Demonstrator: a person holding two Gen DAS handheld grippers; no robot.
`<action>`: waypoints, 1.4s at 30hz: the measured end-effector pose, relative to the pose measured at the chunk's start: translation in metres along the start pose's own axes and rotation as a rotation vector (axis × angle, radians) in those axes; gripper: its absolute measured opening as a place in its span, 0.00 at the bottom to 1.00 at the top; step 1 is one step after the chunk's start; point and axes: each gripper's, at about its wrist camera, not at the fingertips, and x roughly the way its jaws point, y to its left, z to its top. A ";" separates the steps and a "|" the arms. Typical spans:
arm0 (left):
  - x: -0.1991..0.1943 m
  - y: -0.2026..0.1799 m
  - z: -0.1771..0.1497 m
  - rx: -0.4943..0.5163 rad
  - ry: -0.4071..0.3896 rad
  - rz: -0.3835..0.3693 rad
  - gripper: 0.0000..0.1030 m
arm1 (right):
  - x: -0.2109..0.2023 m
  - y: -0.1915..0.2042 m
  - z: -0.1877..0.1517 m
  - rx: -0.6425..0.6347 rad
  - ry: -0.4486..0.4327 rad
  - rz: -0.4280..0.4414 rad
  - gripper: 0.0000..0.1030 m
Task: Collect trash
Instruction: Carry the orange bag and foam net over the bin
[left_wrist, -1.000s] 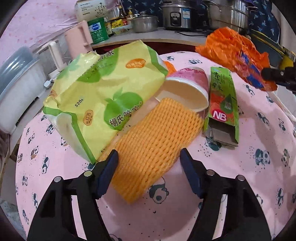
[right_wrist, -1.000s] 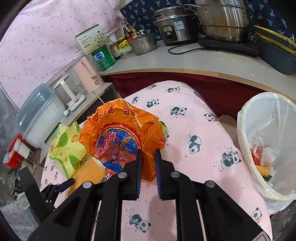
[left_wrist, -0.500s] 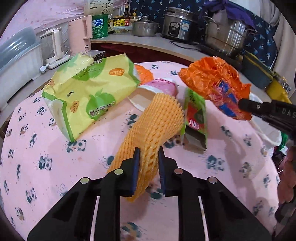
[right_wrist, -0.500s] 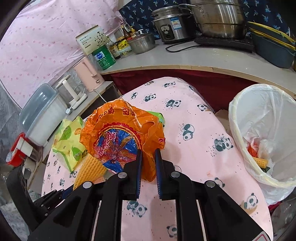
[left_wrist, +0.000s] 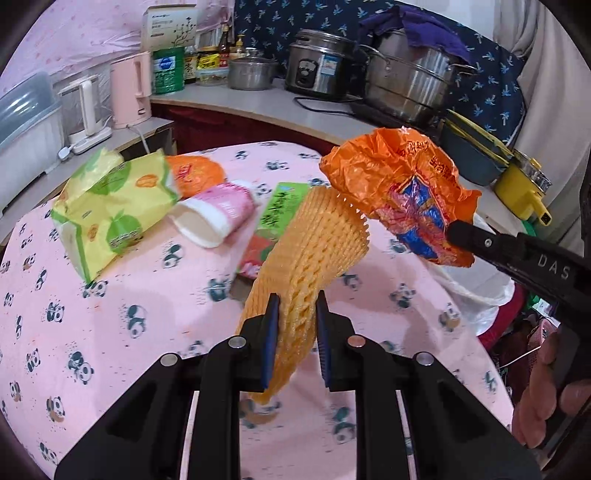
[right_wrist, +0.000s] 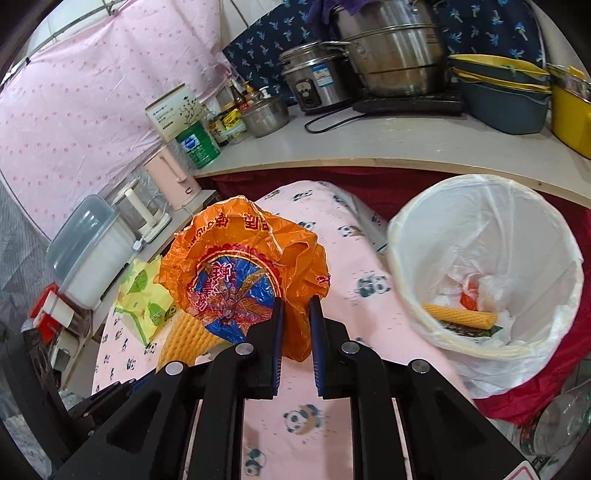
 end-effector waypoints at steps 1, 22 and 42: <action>0.000 -0.009 0.001 0.011 0.000 -0.005 0.18 | -0.005 -0.007 0.001 0.008 -0.008 -0.005 0.13; 0.057 -0.172 0.034 0.168 0.047 -0.151 0.18 | -0.063 -0.172 0.016 0.230 -0.142 -0.190 0.13; 0.117 -0.207 0.053 0.146 0.058 -0.161 0.57 | -0.040 -0.219 0.019 0.304 -0.133 -0.252 0.24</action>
